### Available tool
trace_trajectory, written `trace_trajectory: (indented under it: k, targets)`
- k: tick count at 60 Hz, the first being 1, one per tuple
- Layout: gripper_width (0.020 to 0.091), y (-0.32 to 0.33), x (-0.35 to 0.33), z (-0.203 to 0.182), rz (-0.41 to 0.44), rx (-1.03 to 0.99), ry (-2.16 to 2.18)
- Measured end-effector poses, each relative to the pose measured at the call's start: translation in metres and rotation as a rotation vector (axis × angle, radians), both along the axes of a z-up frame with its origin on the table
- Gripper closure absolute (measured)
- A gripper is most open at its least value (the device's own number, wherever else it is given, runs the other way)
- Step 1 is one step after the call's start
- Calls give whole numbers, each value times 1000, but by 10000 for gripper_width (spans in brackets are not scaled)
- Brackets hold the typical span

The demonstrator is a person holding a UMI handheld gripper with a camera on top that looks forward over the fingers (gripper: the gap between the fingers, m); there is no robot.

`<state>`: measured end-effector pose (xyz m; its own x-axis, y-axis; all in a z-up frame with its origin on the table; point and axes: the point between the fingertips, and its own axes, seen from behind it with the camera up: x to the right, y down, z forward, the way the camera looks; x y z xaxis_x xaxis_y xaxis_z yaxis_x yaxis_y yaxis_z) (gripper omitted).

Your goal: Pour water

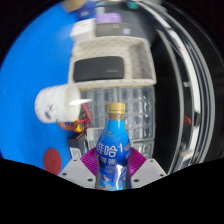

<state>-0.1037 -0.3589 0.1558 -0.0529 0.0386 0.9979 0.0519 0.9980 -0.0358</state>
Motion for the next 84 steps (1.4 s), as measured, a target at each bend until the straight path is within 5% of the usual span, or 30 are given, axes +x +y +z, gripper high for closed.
trace_trajectory:
  k: [18, 27, 47, 48, 49, 52, 59, 65, 84]
  targets:
    - [750, 18, -1, 2, -22, -1038, -46]
    - [751, 27, -9, -14, 0, -1375, -92]
    - [750, 35, -17, -55, 15, -1434, -87]
    - [684, 36, -15, -56, 13, -1434, -82]
    - [724, 36, -15, -55, 13, -1437, -82]
    - [637, 39, -16, -54, 14, -1444, -80]
    - [565, 41, -12, -56, 2, -1443, -76]
    - [290, 50, 1, -64, -68, -1445, -86]
    - [258, 27, 116, -66, -120, -1309, -83]
